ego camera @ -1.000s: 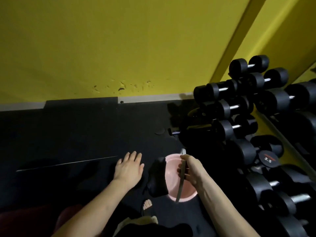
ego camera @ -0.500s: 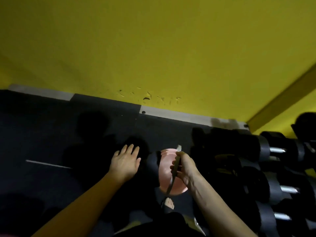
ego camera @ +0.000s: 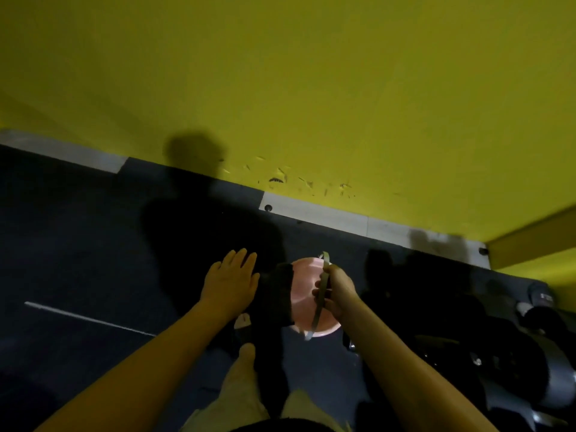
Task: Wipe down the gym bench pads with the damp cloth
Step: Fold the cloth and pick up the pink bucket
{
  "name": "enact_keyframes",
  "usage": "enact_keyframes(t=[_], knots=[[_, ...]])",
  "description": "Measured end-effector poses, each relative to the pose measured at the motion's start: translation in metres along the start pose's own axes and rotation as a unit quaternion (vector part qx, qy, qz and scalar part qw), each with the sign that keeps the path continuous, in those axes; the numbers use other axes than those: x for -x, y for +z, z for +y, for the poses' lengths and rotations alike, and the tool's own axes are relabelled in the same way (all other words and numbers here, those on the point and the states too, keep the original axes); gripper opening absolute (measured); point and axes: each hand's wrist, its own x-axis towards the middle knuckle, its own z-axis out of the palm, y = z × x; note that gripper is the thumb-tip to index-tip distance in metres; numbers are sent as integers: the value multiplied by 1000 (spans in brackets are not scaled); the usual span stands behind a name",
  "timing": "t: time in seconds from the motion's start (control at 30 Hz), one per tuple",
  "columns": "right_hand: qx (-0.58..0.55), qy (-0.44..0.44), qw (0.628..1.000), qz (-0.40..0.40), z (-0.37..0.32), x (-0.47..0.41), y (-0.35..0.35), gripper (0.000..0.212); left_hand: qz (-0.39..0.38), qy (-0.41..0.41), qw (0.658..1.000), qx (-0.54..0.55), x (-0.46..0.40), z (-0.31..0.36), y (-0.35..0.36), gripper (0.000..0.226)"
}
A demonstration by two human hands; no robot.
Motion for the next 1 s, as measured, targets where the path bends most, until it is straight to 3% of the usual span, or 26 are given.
enact_keyframes(t=[0.2, 0.43, 0.6, 1.0], knots=[[-33, 25, 998, 47, -40, -118, 38, 36, -35, 28, 999, -26, -139, -3, 37, 61], [-97, 65, 990, 73, -49, -278, 76, 30, -104, 20, 993, -48, -268, -18, 134, 62], [-72, 69, 992, 73, -42, -392, 101, 26, -121, -4, 992, -29, -346, -27, 211, 64], [-50, 69, 994, 69, 8, -560, 126, 28, -149, -16, 988, -43, -445, -30, 334, 64]])
